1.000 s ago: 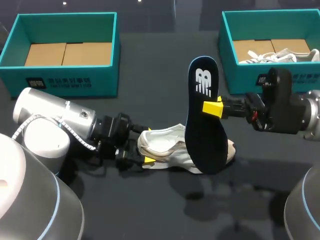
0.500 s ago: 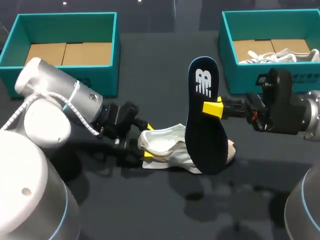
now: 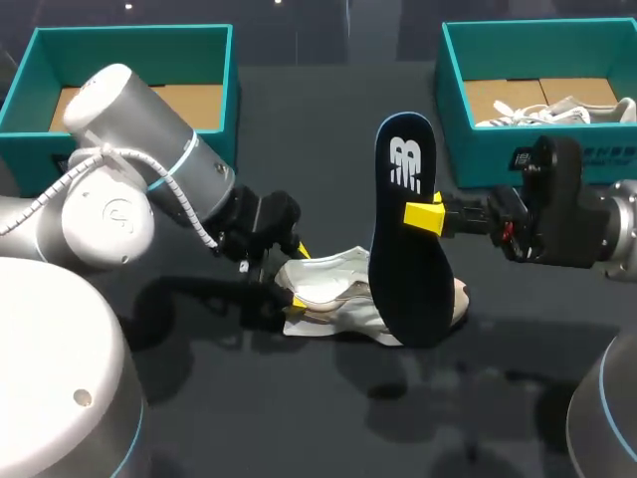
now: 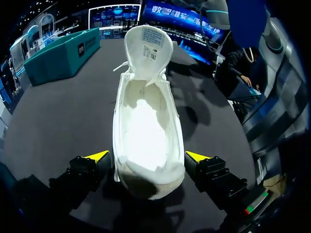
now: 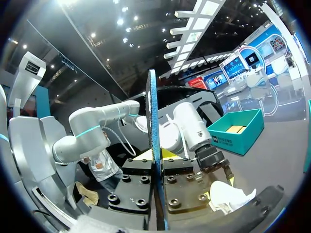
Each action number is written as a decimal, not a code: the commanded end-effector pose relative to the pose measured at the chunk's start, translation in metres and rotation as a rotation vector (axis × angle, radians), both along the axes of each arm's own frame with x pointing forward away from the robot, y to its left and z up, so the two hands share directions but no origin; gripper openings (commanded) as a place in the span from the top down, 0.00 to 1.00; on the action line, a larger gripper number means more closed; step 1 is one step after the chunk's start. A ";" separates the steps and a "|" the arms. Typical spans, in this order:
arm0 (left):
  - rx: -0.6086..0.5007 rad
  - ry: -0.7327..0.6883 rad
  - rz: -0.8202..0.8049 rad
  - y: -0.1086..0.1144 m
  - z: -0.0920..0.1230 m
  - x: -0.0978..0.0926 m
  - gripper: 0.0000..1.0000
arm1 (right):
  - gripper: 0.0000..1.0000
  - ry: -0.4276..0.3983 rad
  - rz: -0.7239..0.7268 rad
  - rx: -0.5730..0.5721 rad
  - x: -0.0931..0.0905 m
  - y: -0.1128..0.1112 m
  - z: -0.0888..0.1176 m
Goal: Take the shoe out of the shoebox, open the shoe tongue, remove and reinsert the insole, then place the shoe into the shoebox
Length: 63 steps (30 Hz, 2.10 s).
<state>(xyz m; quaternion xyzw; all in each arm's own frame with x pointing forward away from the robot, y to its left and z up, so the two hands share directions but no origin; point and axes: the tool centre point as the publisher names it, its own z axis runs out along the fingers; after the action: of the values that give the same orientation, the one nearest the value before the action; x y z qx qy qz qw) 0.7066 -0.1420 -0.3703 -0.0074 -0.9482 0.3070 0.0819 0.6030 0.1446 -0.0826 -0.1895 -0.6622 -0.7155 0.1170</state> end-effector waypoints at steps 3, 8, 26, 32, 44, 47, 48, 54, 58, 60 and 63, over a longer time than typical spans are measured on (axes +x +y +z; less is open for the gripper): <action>0.148 -0.021 -0.045 -0.005 0.007 0.003 0.00 | 1.00 0.001 -0.004 -0.001 -0.002 0.001 0.000; 0.270 -0.010 -0.062 -0.005 0.009 0.004 0.00 | 1.00 0.001 -0.004 -0.001 -0.002 0.001 0.000; 0.481 -0.038 -0.073 -0.004 0.004 0.004 0.00 | 1.00 0.001 -0.004 -0.001 -0.002 0.001 0.000; 0.512 -0.046 -0.075 -0.004 0.007 0.006 0.00 | 1.00 0.001 -0.004 -0.001 -0.002 0.001 0.000; 0.492 -0.065 -0.120 -0.013 0.026 0.011 0.00 | 1.00 0.001 -0.004 -0.001 -0.002 0.001 0.000; 0.479 -0.077 -0.126 -0.019 0.033 0.016 0.00 | 1.00 0.001 -0.004 -0.001 -0.002 0.001 0.000; 0.478 -0.082 -0.124 -0.021 0.035 0.016 0.00 | 1.00 0.001 -0.004 -0.001 -0.002 0.001 0.000; 0.479 -0.111 -0.115 -0.043 0.036 0.030 0.00 | 1.00 0.001 -0.004 -0.001 -0.002 0.001 0.000; 0.479 -0.128 -0.115 -0.058 0.032 0.037 0.00 | 1.00 0.001 -0.004 -0.001 -0.002 0.001 0.000; 0.485 -0.138 -0.106 -0.064 0.028 0.041 0.00 | 1.00 0.001 -0.004 -0.001 -0.002 0.001 0.000; 0.483 -0.131 -0.102 -0.073 0.019 0.048 0.00 | 1.00 0.001 -0.004 -0.001 -0.002 0.001 0.000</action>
<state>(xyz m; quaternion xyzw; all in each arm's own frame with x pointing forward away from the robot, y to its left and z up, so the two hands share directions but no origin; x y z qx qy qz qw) 0.7449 -0.1981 -0.3373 -0.0583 -0.9950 0.0765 0.0278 0.6027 0.1442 -0.0820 -0.1898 -0.6621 -0.7155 0.1172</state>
